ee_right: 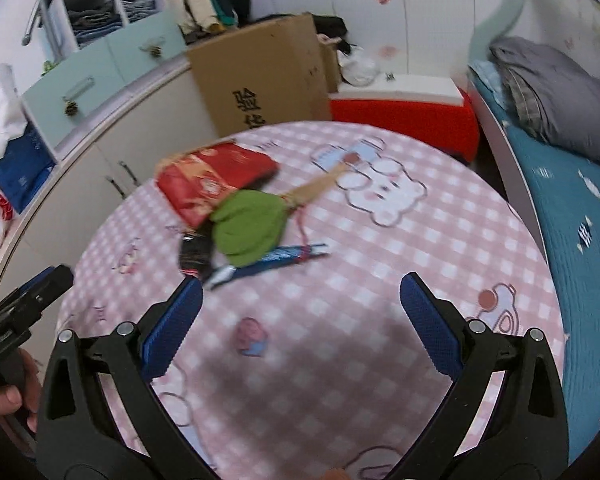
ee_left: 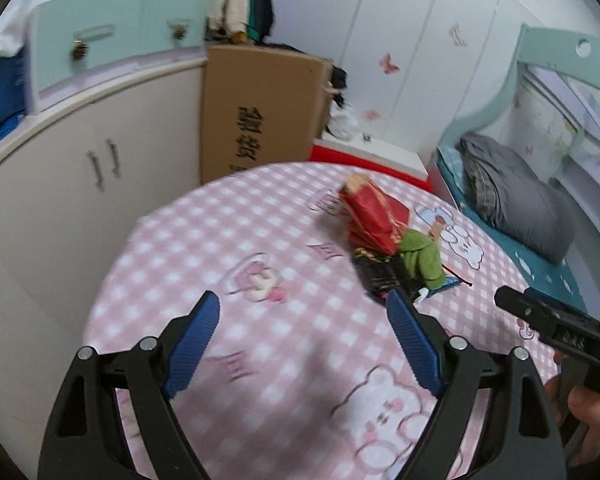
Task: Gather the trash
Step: 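Grasp the black snack bag with the left gripper while the right grasps the blue wrapper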
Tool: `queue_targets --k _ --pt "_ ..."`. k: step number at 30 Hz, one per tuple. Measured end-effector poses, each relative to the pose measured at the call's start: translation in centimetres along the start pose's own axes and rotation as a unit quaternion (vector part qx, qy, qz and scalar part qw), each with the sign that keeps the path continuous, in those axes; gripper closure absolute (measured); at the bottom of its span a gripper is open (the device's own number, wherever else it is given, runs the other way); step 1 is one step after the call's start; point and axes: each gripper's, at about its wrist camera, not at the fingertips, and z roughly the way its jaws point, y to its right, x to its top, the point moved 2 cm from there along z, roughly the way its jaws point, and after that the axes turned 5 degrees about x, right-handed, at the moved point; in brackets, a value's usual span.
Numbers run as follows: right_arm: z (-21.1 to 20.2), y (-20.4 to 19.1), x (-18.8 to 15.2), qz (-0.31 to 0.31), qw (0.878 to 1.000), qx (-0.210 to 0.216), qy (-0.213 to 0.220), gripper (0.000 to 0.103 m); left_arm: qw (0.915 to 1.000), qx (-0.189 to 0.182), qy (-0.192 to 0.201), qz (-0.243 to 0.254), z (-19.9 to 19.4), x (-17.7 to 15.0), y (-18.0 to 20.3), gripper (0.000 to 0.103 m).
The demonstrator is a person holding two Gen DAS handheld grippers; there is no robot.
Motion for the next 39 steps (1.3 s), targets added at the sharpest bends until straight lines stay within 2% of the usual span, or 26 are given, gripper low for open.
queue_targets --k 7,11,12,13,14,16,21,24,25,27,29,32,34,35,39 --pt "0.8 2.5 -0.2 0.019 1.000 -0.004 -0.008 0.006 0.9975 -0.025 -0.046 0.047 5.8 0.9 5.8 0.019" --pt "1.2 3.1 -0.1 0.018 1.000 0.000 -0.013 0.006 0.9955 -0.026 -0.075 0.052 8.7 0.7 7.0 0.020" --pt "1.4 3.1 0.0 0.015 1.000 0.002 -0.014 0.006 0.9949 -0.029 -0.084 0.048 9.3 0.6 7.0 0.026" --pt "1.6 2.9 0.0 0.009 1.000 0.004 -0.016 0.006 0.9952 -0.032 -0.081 0.045 9.5 0.7 7.0 0.027" --pt "1.8 2.8 0.1 0.003 1.000 0.008 -0.019 0.006 0.9949 -0.040 -0.080 0.047 9.7 0.8 7.1 0.041" --pt "2.7 2.1 0.2 -0.021 0.999 0.014 -0.034 0.006 0.9936 -0.054 -0.086 0.050 10.0 1.2 7.3 0.058" --pt "5.6 0.3 0.6 -0.096 0.993 0.014 -0.061 0.006 0.9920 -0.063 -0.089 0.063 9.9 1.1 7.2 0.071" --pt "7.4 -0.4 1.0 -0.145 0.987 0.003 -0.074 0.007 0.9921 -0.059 -0.089 0.067 9.1 0.5 6.2 0.071" --pt "7.5 -0.6 1.3 -0.152 0.986 0.017 -0.072 0.007 0.9921 -0.059 -0.089 0.066 8.8 0.4 6.0 0.071" --pt "7.7 -1.3 1.5 -0.169 0.982 0.043 -0.070 0.023 0.9926 -0.054 -0.087 0.065 8.2 0.1 5.3 0.071" --pt "7.6 -2.2 1.3 -0.195 0.977 0.045 -0.075 0.039 0.9934 -0.046 -0.086 0.060 7.7 -0.2 4.4 0.071" --pt "6.9 -4.0 -0.1 -0.235 0.965 0.077 -0.094 0.051 0.9941 -0.041 -0.085 0.054 7.2 -0.5 3.2 0.071" --pt "6.3 -4.9 -1.0 -0.248 0.958 0.100 -0.104 0.051 0.9943 -0.039 -0.085 0.052 6.9 -0.6 2.6 0.071" --pt "6.1 -5.2 -1.3 -0.255 0.956 0.097 -0.104 0.051 0.9944 -0.038 -0.084 0.052 6.8 -0.8 2.4 0.071" --pt "6.3 -4.9 -1.0 -0.243 0.961 0.091 -0.098 0.050 0.9950 -0.034 -0.080 0.049 6.6 -0.8 2.0 0.068"
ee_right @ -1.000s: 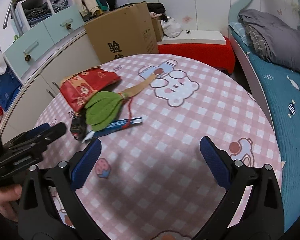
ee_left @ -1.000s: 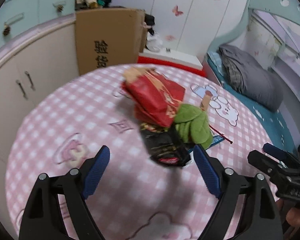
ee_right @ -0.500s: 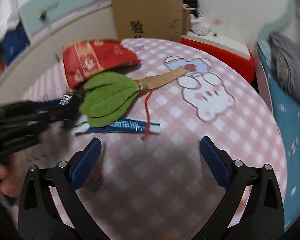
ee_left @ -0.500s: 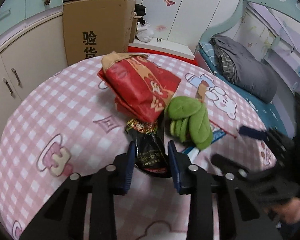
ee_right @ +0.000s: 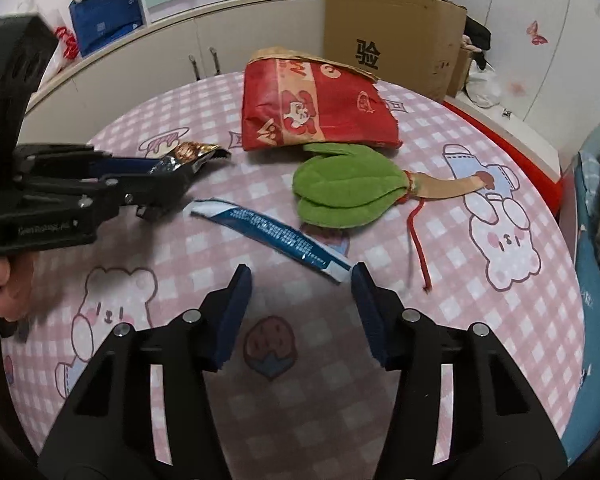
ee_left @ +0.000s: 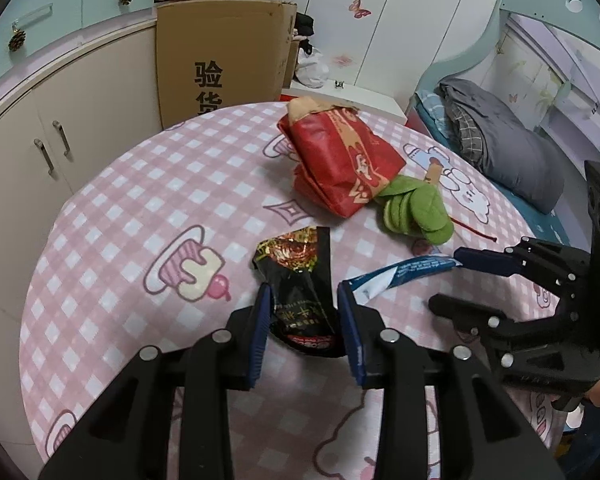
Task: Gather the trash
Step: 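Grasp the black snack bag with the left gripper while the right grasps the blue wrapper, then carry the black snack bag and blue wrapper to the wastebasket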
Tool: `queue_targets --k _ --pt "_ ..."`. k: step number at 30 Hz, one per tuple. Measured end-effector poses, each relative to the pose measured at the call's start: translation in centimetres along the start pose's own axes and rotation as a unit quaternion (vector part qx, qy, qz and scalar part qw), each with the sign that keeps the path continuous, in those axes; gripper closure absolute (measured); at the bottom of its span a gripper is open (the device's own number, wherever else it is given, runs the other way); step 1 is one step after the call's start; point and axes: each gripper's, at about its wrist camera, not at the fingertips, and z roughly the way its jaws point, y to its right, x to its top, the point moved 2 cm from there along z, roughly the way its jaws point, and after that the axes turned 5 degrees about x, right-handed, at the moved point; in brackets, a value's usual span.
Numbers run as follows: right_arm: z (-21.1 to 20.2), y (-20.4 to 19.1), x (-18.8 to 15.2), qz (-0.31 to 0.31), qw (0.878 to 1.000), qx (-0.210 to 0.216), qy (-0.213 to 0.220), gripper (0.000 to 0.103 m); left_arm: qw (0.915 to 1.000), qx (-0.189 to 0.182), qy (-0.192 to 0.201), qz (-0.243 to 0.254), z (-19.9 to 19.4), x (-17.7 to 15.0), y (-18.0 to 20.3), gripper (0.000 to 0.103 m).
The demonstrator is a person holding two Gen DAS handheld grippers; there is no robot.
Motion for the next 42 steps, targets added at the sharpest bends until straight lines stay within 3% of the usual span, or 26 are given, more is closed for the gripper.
queue_targets --k 4,7,8,9,10,14,22,23,24,26,32,42 --pt "1.1 0.9 1.4 0.002 1.000 0.017 0.009 0.049 1.0000 0.000 0.002 0.001 0.4 0.3 0.0 0.067" --pt "1.7 -0.4 1.9 -0.033 0.999 0.014 -0.001 0.047 0.9999 -0.012 -0.001 -0.004 0.5 0.3 -0.2 0.070" --pt "1.6 -0.8 1.8 -0.040 0.999 0.017 -0.004 0.053 0.9998 -0.016 -0.001 -0.007 0.3 0.2 -0.4 0.071" --pt "1.5 -1.3 1.7 -0.044 0.999 0.023 -0.006 0.069 0.9998 -0.017 -0.001 -0.008 0.2 0.0 -0.6 0.073" --pt "1.3 -1.8 1.5 -0.045 0.998 0.032 -0.007 0.071 0.9999 -0.015 0.000 -0.009 -0.1 -0.2 -0.9 0.073" --pt "0.6 -4.1 0.6 -0.056 0.996 0.065 -0.020 0.077 0.9998 -0.001 0.006 -0.017 -1.2 -1.3 -2.1 0.074" --pt "2.2 -7.4 1.9 -0.081 0.996 0.043 -0.019 0.075 0.9991 0.000 0.014 -0.040 -2.9 -3.0 -4.7 0.075" --pt "2.2 -7.7 1.9 -0.082 0.995 0.043 -0.021 0.078 0.9990 -0.001 0.014 -0.043 -3.0 -3.1 -4.9 0.075" --pt "2.2 -7.8 1.9 -0.079 0.995 0.050 -0.024 0.085 0.9988 -0.002 0.015 -0.046 -3.3 -3.3 -5.3 0.076" --pt "2.1 -8.0 2.1 -0.060 0.996 0.064 -0.024 0.088 0.9983 0.000 0.019 -0.055 -3.9 -3.7 -6.1 0.077" --pt "0.8 -8.9 2.6 -0.001 0.994 0.111 0.012 0.089 0.9948 0.006 0.034 -0.096 -6.0 -5.1 -9.4 0.081" --pt "1.0 -12.8 5.4 0.041 0.985 0.167 0.034 0.089 0.9874 0.002 0.060 -0.146 -8.4 -7.2 -14.1 0.083"
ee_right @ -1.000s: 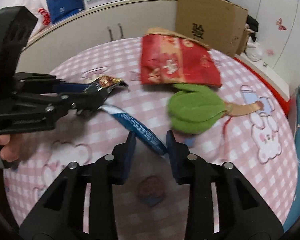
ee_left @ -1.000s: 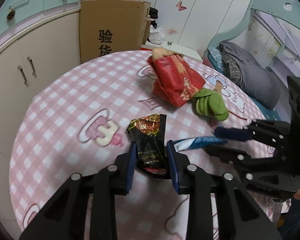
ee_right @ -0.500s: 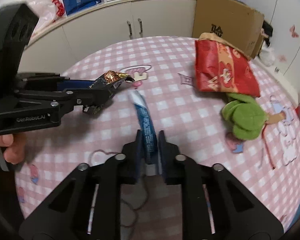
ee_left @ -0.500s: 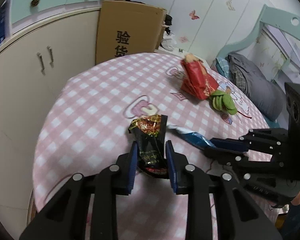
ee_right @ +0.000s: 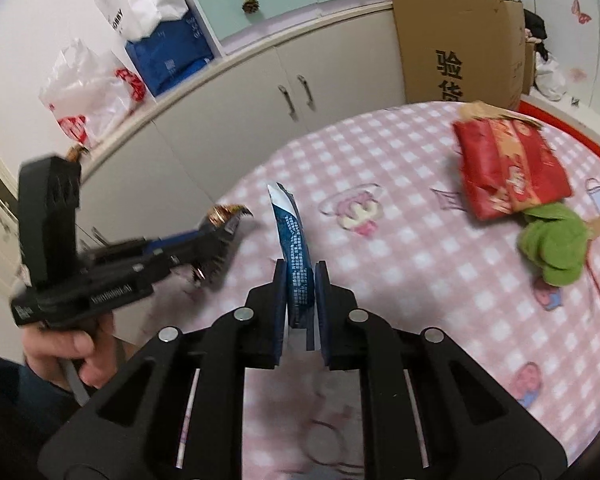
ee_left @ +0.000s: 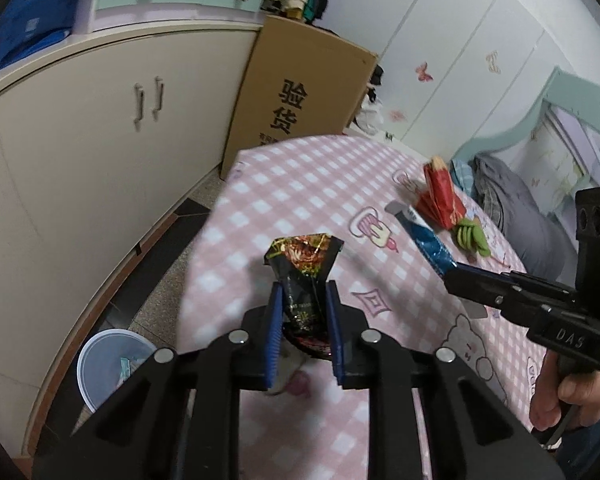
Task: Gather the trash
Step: 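Carry the black snack bag and blue wrapper to the wastebasket, then open both grippers over the wastebasket to drop bag and wrapper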
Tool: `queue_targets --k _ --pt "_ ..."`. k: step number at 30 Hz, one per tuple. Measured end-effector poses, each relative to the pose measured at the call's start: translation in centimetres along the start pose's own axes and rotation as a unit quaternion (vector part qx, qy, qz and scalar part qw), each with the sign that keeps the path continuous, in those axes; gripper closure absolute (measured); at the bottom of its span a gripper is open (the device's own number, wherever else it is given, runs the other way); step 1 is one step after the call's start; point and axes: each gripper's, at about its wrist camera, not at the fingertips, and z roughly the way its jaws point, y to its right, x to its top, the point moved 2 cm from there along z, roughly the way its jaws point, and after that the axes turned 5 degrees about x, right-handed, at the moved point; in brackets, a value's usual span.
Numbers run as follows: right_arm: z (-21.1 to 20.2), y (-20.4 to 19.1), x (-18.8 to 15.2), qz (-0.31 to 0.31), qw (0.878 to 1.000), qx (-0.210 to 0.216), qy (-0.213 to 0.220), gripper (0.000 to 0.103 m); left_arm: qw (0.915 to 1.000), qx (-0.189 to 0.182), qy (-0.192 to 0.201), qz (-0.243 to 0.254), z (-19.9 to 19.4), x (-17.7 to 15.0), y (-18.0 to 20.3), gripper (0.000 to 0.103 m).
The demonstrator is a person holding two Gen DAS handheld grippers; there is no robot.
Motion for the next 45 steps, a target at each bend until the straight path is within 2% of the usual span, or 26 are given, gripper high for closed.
queue_targets --k 5,9,17,21,26,33,35,37,38,39,43,45 --pt "2.6 -4.2 2.1 -0.018 0.999 0.040 0.001 0.089 0.9985 0.020 0.031 -0.041 -2.7 0.0 -4.3 0.083" --pt "5.6 -7.8 3.3 -0.034 0.997 0.069 -0.011 0.089 0.9939 0.051 0.052 -0.083 -5.0 -0.5 -9.2 0.083" --pt "14.0 -15.8 4.9 -0.032 0.990 0.125 -0.059 0.089 0.9752 0.126 0.050 -0.175 -7.5 -3.6 -20.4 0.083" --pt "18.7 -18.0 4.6 -0.017 0.988 0.126 -0.093 0.089 0.9671 0.147 0.034 -0.205 -7.2 -5.3 -24.5 0.083" --pt "24.8 -19.6 3.1 -0.008 0.984 0.097 -0.146 0.089 0.9612 0.158 0.003 -0.226 -5.5 -7.4 -28.0 0.083" --pt "29.4 -18.7 0.9 0.018 0.979 0.069 -0.191 0.089 0.9606 0.151 -0.036 -0.231 -2.4 -8.7 -29.7 0.083" --pt "30.8 -18.1 0.3 0.024 0.976 0.051 -0.209 0.087 0.9617 0.141 -0.050 -0.230 -1.3 -9.0 -29.9 0.080" --pt "32.0 -17.5 -0.4 0.032 0.973 0.034 -0.228 0.078 0.9616 0.137 -0.069 -0.228 0.2 -9.0 -30.1 0.058" --pt "32.5 -17.2 -0.7 0.038 0.971 0.027 -0.233 0.053 0.9601 0.141 -0.078 -0.229 0.8 -9.1 -30.2 0.034" --pt "32.7 -16.9 -0.9 0.042 0.971 0.020 -0.235 0.032 0.9568 0.151 -0.086 -0.233 1.1 -9.4 -30.5 0.020" --pt "32.9 -16.5 -1.7 0.044 0.968 0.007 -0.245 0.029 0.9518 0.170 -0.104 -0.233 1.0 -10.2 -31.1 0.020" --pt "32.6 -16.7 -1.7 0.036 0.969 0.000 -0.243 0.014 0.9493 0.184 -0.105 -0.233 0.6 -10.5 -31.4 0.019"
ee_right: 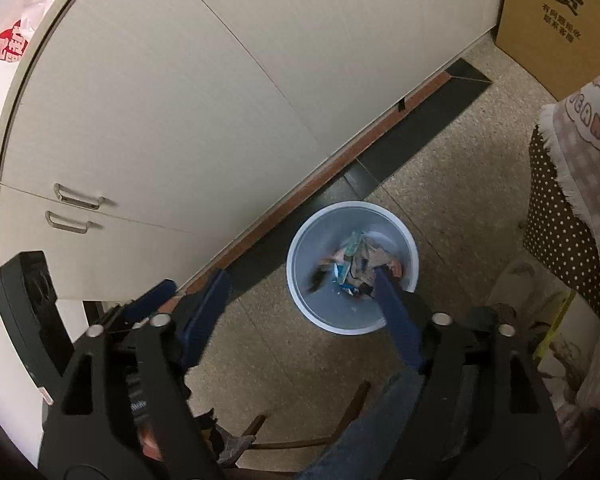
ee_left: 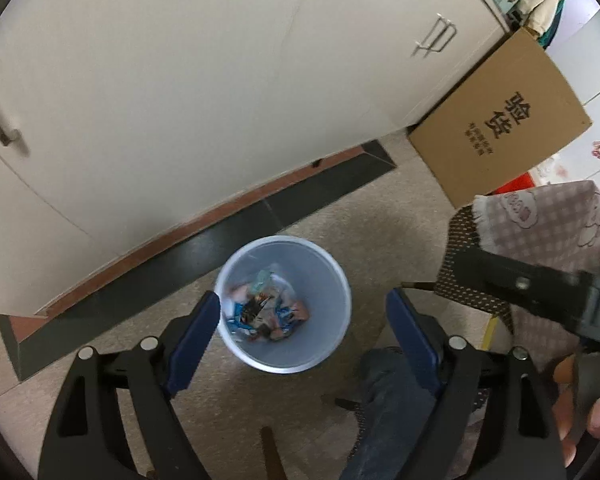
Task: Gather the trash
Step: 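Open both grippers over the wastebasket to drop bag and wrapper, then move both tools back over the pink table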
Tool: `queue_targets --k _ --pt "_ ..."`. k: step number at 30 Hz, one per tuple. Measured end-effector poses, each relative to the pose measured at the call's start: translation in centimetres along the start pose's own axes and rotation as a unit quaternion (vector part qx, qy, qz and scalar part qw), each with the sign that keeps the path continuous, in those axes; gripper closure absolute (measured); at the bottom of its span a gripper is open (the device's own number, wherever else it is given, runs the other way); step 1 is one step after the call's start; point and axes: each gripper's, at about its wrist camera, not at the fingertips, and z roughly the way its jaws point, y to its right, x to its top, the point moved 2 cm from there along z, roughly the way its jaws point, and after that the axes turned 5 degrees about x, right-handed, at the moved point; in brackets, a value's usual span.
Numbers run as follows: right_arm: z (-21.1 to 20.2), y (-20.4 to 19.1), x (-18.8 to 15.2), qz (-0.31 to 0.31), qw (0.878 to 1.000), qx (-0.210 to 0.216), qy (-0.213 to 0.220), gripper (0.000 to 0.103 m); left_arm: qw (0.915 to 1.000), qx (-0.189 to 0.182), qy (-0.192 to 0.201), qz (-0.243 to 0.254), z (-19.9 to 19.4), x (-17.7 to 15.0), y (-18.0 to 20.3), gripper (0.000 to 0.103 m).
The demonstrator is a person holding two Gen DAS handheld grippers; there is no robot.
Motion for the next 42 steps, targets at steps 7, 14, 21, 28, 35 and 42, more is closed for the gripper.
queue_targets --k 7,14,21,28,35,42 --pt "-4.2 -2.2 -0.6 -0.048 0.998 -0.017 0.038 0.006 0.9985 0.011 0.050 -0.021 -4.2 0.6 -0.1 0.018" --pt "-11.3 -3.6 -1.0 -0.083 0.991 0.002 0.108 0.006 0.9930 0.008 0.118 -0.005 -10.5 1.6 2.9 0.015" --pt "-18.5 -2.4 -2.3 -0.091 0.980 0.008 0.175 0.006 0.9853 -0.010 0.169 0.022 -15.7 1.7 7.2 0.015" --pt "-24.3 0.7 -4.7 -0.076 0.970 -0.001 0.230 0.006 0.9771 -0.036 0.201 0.060 -19.3 0.6 12.3 0.015" --pt "-30.5 5.3 -7.4 -0.042 0.956 -0.022 0.288 0.006 0.9659 -0.070 0.220 0.118 -21.6 -1.1 19.6 0.015" --pt "-36.4 12.3 -11.4 0.019 0.936 -0.071 0.345 0.006 0.9492 -0.104 0.232 0.186 -22.7 -3.3 27.3 0.012"
